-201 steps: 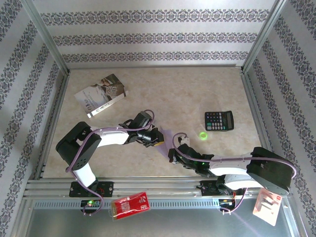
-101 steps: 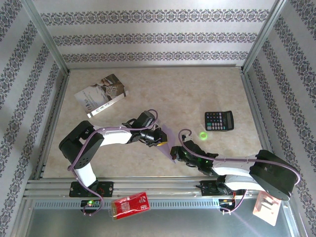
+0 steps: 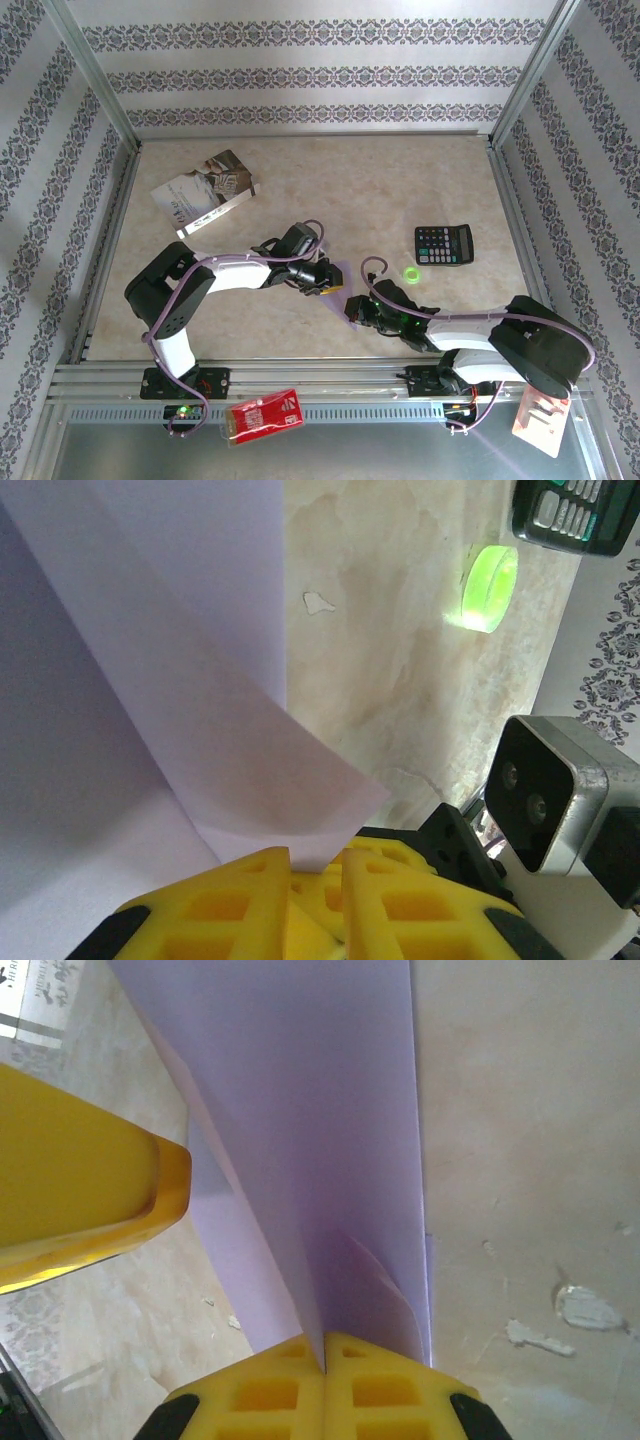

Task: Fold a paper plane with a square sheet of paper (pick it up from the middle)
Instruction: Fourth fold the wing at the center of the table.

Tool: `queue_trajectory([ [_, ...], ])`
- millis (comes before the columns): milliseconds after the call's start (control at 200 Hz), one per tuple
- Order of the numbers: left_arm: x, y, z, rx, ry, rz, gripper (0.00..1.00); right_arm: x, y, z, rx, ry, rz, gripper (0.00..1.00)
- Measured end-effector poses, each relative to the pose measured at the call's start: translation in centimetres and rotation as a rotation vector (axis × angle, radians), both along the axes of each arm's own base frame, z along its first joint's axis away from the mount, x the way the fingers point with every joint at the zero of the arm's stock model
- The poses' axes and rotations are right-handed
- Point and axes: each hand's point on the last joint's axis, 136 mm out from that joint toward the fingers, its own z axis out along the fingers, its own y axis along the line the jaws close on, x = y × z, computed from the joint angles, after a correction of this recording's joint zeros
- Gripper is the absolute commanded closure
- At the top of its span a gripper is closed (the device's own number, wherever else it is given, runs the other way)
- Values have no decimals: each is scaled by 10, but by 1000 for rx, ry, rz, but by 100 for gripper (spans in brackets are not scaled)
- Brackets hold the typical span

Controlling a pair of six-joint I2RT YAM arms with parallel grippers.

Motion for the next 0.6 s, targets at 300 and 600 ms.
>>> queue_trajectory([
  [300, 1, -6, -4, -2, 0, -27, 80, 5, -2, 2, 37, 26, -4, 100],
  [600, 1, -10, -6, 2, -1, -47, 77, 6, -5, -1, 67, 76, 6, 100],
])
